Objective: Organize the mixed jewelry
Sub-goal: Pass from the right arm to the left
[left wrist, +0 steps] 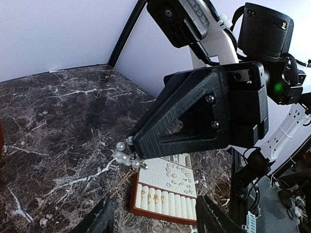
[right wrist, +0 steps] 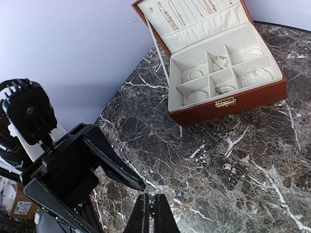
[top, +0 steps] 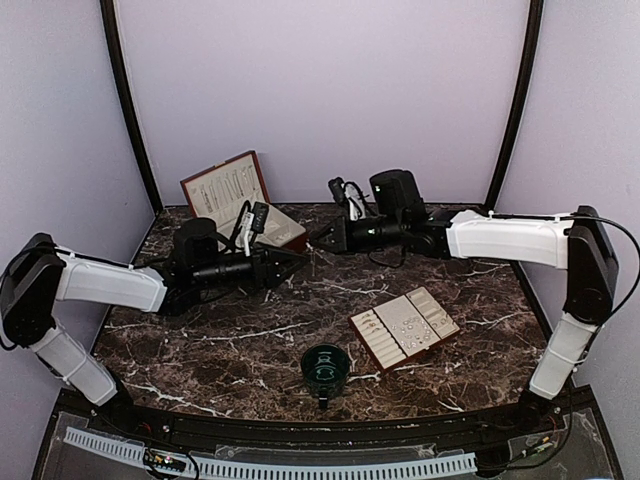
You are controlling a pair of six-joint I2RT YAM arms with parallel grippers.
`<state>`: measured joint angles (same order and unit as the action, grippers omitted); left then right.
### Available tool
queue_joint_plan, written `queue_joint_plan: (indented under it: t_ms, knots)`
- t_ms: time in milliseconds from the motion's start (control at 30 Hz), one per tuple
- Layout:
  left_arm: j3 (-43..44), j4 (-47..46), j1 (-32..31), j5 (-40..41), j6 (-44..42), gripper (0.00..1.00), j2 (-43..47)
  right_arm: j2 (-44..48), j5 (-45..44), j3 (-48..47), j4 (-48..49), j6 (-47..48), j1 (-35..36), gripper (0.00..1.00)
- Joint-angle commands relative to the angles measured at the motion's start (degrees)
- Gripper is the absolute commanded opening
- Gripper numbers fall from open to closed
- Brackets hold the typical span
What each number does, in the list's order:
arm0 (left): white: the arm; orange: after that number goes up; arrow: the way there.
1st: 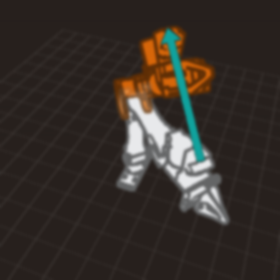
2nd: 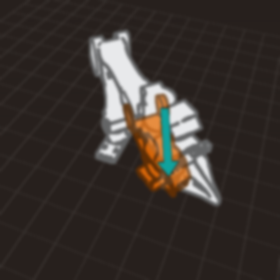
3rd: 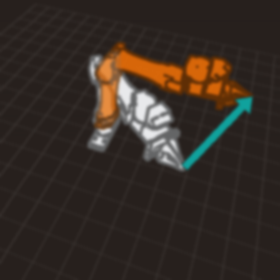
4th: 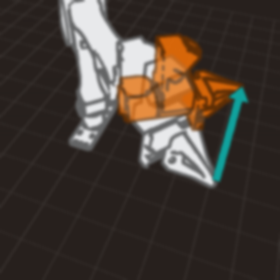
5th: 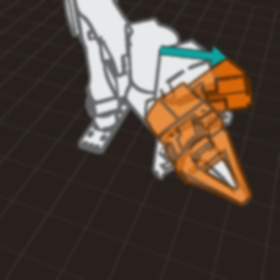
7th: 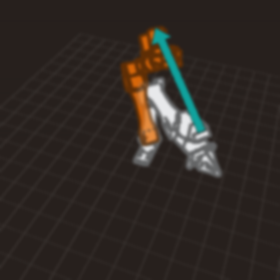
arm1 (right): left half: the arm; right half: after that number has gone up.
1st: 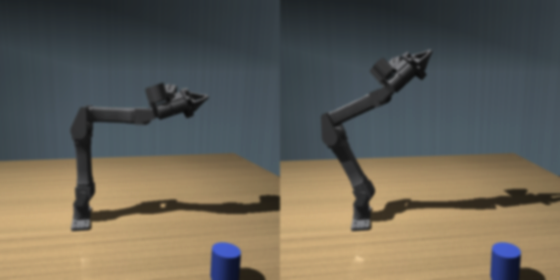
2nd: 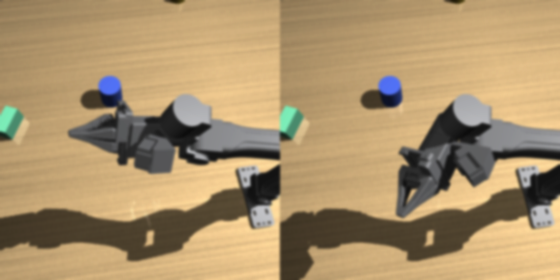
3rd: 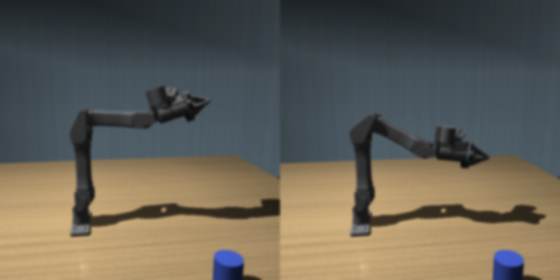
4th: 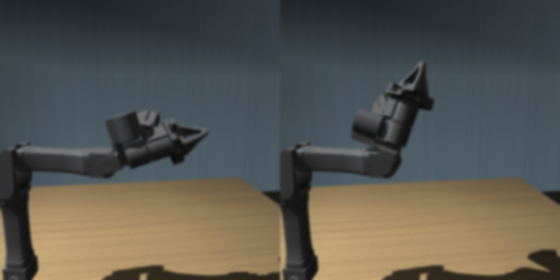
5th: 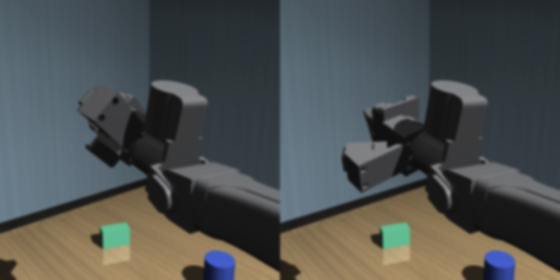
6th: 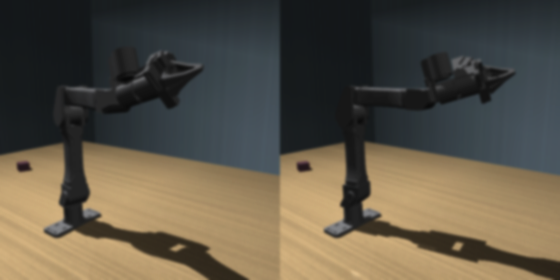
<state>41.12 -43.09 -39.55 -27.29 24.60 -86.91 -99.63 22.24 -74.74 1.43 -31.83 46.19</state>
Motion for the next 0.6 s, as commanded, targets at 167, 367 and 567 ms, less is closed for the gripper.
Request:
queue_joint_plan:
  t_ms: [167, 367, 567]
  knots:
    - [2.4, -2.3, -0.4, 0.9, -1.3, 0.55, -1.4, 0.9, 1.5, -4.0, 1.7, -1.5, 1.4, 0.0]
    - [3.3, -3.0, -0.5, 0.9, -1.6, 0.52, -2.2, 0.7, 2.1, -4.4, 1.3, -2.0, 2.0, 0.0]
    - [4.4, -3.6, -0.5, -0.2, -1.3, 0.45, -3.0, 0.6, 2.7, -4.3, 0.9, -2.1, 2.2, 0.0]
